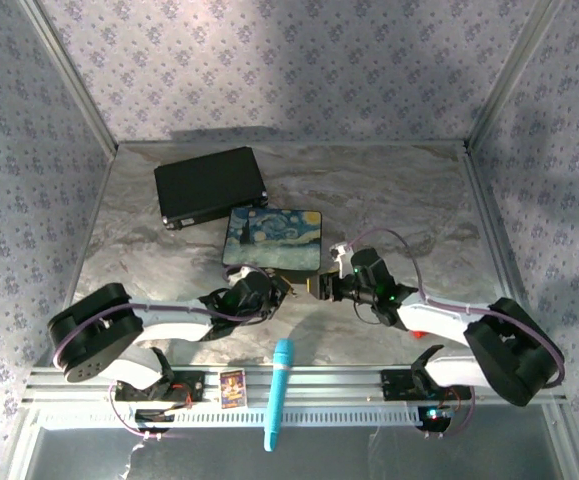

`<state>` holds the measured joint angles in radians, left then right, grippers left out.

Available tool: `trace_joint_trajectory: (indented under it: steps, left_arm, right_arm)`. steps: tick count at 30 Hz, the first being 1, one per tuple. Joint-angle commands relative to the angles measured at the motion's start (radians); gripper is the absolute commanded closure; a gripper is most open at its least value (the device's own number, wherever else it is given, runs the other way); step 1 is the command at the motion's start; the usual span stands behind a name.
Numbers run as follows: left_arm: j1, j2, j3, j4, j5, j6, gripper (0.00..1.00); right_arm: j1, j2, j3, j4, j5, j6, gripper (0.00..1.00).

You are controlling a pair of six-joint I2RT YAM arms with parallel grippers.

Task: Unlock the padlock with the key

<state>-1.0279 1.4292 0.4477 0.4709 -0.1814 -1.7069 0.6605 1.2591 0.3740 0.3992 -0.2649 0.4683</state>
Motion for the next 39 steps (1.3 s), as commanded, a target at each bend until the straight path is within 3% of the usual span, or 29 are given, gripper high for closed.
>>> trace_joint_trajectory:
  steps: [1,5,8,10,17,22,26,30,35,39]
  left_arm:
    - [-0.006,0.005,0.017,0.026,0.002,0.008,1.0]
    - [-0.006,0.009,0.029,0.004,0.003,0.015,1.0]
    - [-0.006,0.009,0.044,-0.021,0.002,0.036,1.0]
    - [-0.006,0.011,0.06,-0.046,0.004,0.061,1.0]
    - [0.015,0.016,0.149,-0.201,0.089,0.226,1.0]
    - [0.052,0.006,0.141,-0.228,0.15,0.293,1.0]
    - [0.106,-0.007,0.147,-0.318,0.21,0.389,1.0]
    - [0.129,-0.046,0.177,-0.484,0.184,0.497,1.0]
    - [0.138,-0.061,0.28,-0.798,0.072,0.661,1.0]
    - [0.164,-0.035,0.31,-0.935,0.029,0.747,1.0]
  right_arm:
    - [-0.002,-0.046,0.001,-0.063,0.041,-0.027,0.41]
    - [-0.004,-0.11,0.039,-0.154,0.108,-0.039,0.3]
    - [-0.011,-0.142,0.114,-0.312,0.252,-0.029,0.12]
    - [-0.039,-0.119,0.172,-0.379,0.289,-0.017,0.12]
    - [-0.139,0.127,0.411,-0.545,0.155,0.012,0.13]
    - [-0.145,0.265,0.468,-0.542,0.061,0.013,0.17]
    - [-0.142,0.312,0.481,-0.544,0.088,0.02,0.18]
    - [-0.142,0.349,0.495,-0.559,0.107,0.025,0.19]
    - [-0.137,0.382,0.496,-0.561,0.118,0.028,0.2]
    - [-0.135,0.382,0.485,-0.552,0.112,0.034,0.2]
